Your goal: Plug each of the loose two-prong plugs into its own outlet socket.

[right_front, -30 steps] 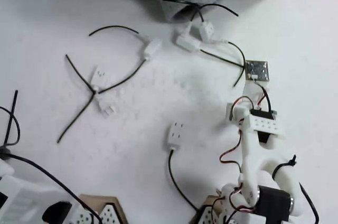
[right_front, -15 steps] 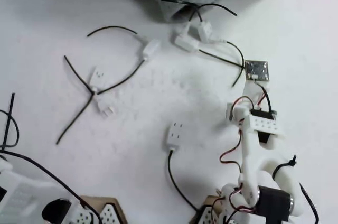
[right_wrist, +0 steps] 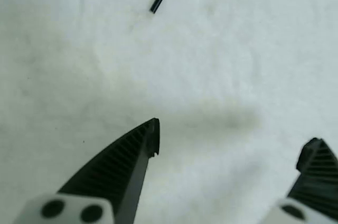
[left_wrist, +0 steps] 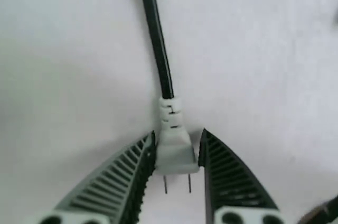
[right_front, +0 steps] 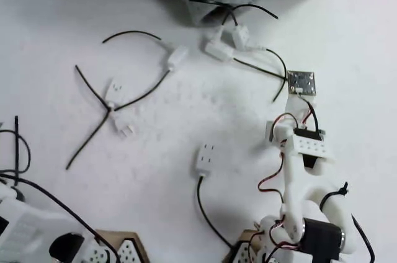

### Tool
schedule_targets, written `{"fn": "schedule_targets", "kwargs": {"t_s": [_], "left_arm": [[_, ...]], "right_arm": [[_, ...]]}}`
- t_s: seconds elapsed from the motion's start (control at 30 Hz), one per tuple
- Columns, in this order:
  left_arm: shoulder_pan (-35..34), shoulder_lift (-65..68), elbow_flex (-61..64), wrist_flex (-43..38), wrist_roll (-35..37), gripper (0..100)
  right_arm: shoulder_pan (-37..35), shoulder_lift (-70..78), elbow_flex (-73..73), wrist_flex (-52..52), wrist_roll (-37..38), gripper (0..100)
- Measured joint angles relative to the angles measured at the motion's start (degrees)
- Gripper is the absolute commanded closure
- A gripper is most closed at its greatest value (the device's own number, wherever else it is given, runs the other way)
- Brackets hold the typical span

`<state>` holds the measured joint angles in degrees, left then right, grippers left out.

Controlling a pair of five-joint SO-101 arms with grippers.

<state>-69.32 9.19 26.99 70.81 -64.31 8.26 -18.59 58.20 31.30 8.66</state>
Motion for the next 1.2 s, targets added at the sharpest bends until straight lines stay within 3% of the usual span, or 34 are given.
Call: {"fn": "schedule_targets", "kwargs": {"t_s": [0.6, 0.8, 0.93, 1.2], "left_arm": [[11.78, -0.53, 3.34, 4.66, 11.60, 85], [11.69, -12.22, 13.45, 0.18, 13.10, 84], [12.84, -22.24, 18.73, -0.88, 13.45, 78], [14.86, -24.53, 21.54, -1.14, 17.85, 77]], "right_arm": [[0.00, 0.00, 0.00, 0.00, 0.00, 59.8], [0.00, 0.00, 0.00, 0.00, 0.00, 59.8], [0.00, 0.00, 0.00, 0.00, 0.00, 59.8], [0.00, 0.00, 0.00, 0.00, 0.00, 59.8]]}}
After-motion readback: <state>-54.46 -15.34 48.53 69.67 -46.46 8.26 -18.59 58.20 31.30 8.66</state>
